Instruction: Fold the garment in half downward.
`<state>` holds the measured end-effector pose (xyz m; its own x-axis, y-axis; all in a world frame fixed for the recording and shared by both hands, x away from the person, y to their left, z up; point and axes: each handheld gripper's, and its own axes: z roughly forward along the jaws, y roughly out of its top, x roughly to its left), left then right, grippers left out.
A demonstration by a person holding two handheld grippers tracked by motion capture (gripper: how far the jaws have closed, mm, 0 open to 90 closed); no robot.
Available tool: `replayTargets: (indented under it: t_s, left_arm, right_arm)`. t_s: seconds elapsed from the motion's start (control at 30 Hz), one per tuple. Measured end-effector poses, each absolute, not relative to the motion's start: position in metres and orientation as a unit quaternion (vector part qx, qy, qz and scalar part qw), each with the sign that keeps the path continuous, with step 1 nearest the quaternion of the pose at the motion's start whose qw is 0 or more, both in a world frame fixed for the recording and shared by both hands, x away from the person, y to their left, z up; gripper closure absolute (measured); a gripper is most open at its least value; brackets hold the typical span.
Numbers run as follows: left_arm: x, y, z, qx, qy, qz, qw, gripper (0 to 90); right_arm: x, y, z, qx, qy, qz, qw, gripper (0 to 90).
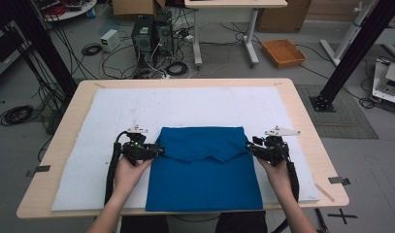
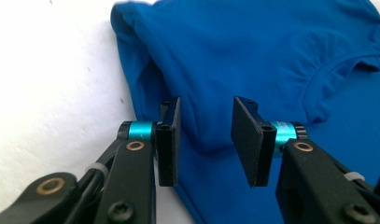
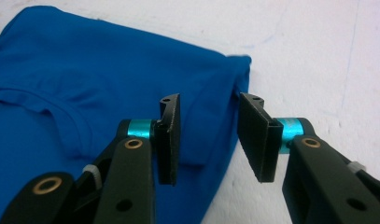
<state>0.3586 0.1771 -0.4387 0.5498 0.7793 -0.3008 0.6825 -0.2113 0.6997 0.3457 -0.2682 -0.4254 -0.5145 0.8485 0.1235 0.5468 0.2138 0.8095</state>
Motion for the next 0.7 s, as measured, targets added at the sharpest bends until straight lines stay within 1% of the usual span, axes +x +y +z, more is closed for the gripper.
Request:
replayTargets:
  t_s: [0.17, 0.3, 0.37, 0.57, 0.6, 0.63, 0.67, 0.7]
  left_arm:
    - [0.36, 0.176, -0.441, 0.774, 0.484, 0.054, 0.405, 64.5]
    - [0.358, 0.173, -0.44, 0.774, 0.479, 0.059, 0.41, 72.9]
    - [0.357, 0.172, -0.44, 0.775, 0.476, 0.064, 0.41, 75.8]
    - [0.357, 0.17, -0.44, 0.777, 0.47, 0.067, 0.412, 82.5]
    - [0.357, 0.171, -0.439, 0.781, 0.467, 0.072, 0.409, 83.6]
    - [0.357, 0.171, -0.439, 0.781, 0.467, 0.072, 0.409, 84.4]
    - [0.356, 0.171, -0.439, 0.779, 0.465, 0.074, 0.414, 85.7]
    - [0.356, 0.171, -0.439, 0.78, 0.464, 0.075, 0.414, 86.0]
  right_arm:
    - [0.345, -0.274, -0.428, 0.47, 0.753, 0.428, 0.169, 60.2]
    - [0.345, -0.275, -0.432, 0.476, 0.752, 0.428, 0.155, 62.4]
    - [0.344, -0.274, -0.433, 0.475, 0.755, 0.425, 0.153, 63.6]
    - [0.347, -0.269, -0.439, 0.479, 0.76, 0.416, 0.139, 62.6]
    - [0.35, -0.266, -0.442, 0.482, 0.763, 0.41, 0.13, 62.8]
    - [0.351, -0.264, -0.443, 0.483, 0.766, 0.405, 0.128, 64.4]
    - [0.352, -0.263, -0.445, 0.48, 0.769, 0.403, 0.126, 70.7]
    - [0.352, -0.262, -0.446, 0.477, 0.772, 0.4, 0.123, 74.5]
